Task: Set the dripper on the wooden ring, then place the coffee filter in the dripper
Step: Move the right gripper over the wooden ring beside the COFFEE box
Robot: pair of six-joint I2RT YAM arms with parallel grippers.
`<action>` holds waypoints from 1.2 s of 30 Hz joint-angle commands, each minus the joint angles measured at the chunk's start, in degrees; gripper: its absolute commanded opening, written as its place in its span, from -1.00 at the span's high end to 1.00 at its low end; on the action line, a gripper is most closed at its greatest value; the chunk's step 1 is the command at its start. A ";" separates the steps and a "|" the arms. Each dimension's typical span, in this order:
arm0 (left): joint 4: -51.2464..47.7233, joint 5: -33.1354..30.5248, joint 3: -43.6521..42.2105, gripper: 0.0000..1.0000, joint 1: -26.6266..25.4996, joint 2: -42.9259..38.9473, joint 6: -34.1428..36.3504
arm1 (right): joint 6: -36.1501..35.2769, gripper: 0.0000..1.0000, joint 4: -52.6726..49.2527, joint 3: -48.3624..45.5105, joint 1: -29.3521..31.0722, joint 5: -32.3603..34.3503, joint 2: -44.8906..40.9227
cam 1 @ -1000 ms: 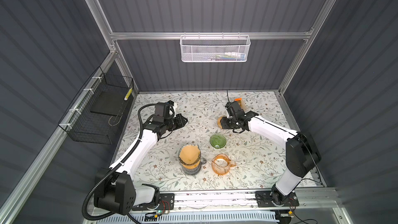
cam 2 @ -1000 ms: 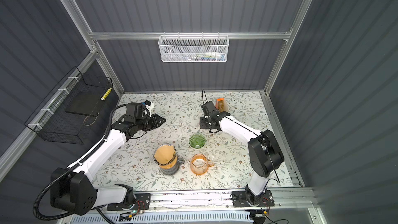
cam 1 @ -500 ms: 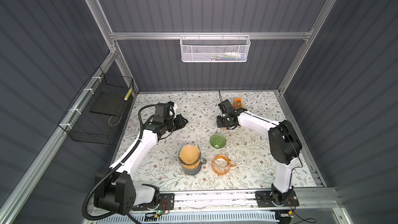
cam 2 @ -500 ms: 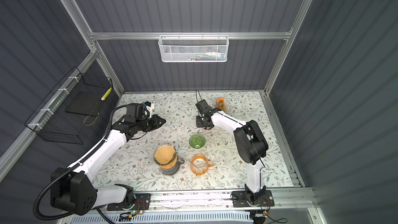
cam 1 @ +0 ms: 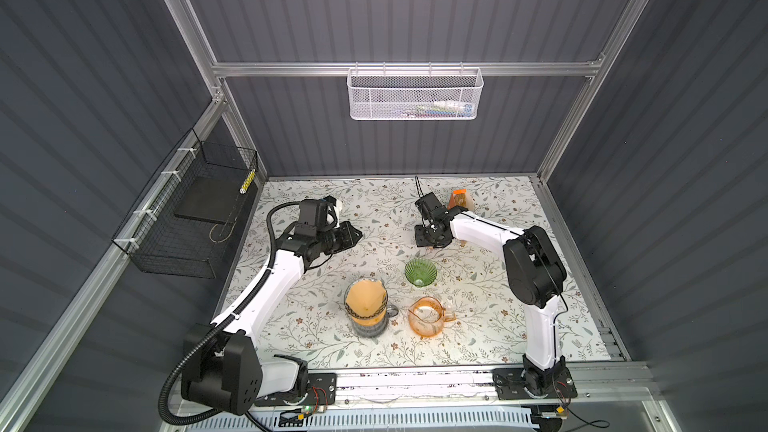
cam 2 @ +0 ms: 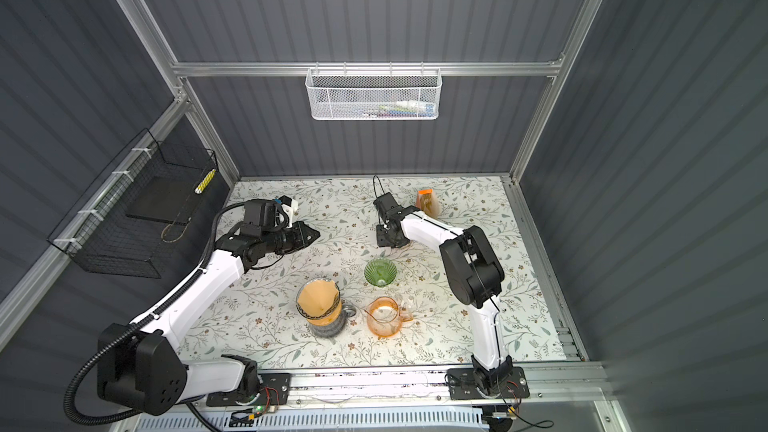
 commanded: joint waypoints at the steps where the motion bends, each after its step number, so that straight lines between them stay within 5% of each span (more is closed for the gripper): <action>1: -1.22 -0.16 1.88 0.61 -0.30 -1.22 1.21 | -0.79 0.04 -1.73 2.14 -0.07 0.86 1.38; 36: -0.35 -0.25 1.14 0.61 -0.29 -1.02 0.24 | -2.24 0.08 -5.24 8.04 0.03 4.75 7.18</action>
